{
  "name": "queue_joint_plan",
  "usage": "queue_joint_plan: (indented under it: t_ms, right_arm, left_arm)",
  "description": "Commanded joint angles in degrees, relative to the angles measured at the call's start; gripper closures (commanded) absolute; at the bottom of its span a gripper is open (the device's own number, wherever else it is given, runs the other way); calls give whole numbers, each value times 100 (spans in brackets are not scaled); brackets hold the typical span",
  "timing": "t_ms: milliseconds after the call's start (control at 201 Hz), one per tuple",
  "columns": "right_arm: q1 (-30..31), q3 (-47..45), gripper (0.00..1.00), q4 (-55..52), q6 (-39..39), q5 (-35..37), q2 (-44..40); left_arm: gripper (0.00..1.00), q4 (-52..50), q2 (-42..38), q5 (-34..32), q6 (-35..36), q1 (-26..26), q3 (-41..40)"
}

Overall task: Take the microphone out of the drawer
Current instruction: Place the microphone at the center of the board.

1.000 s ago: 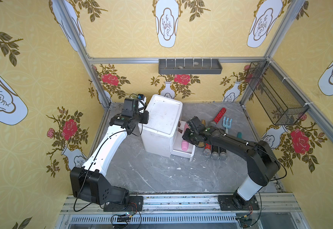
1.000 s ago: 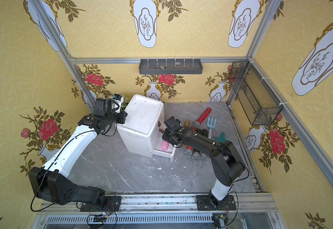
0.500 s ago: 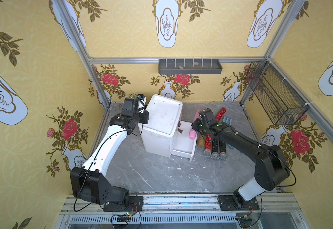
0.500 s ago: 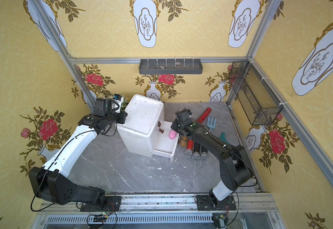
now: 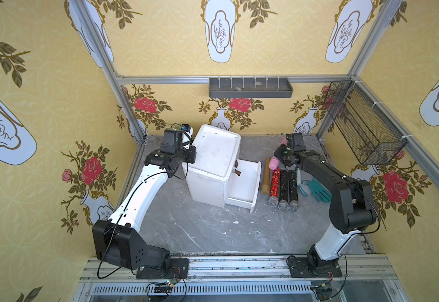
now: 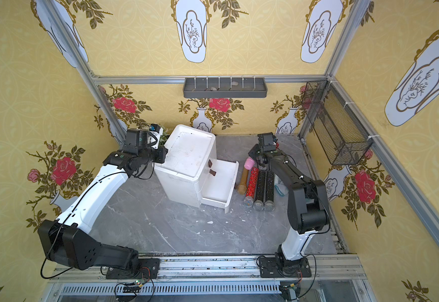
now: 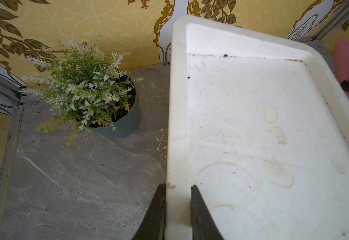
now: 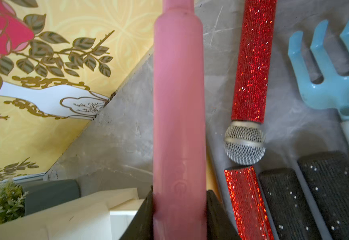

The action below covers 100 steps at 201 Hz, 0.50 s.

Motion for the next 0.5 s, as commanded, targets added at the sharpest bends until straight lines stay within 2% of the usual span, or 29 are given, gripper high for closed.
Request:
queue_joint_plan:
  t_ms: [0,259,493]
  right_arm:
    - [-157,254,78,390,-3,-219,353]
    - [-429,1141,77,462,318,-279,1547]
    - [-628,1794,75,483,509,-313,2289]
  left_arm:
    - [100,-836,164,293,-46,-16,-120]
    - [100,-845,177,262,-37,-16,-116]
    - [100,-858,192,267,-29,-16,-113]
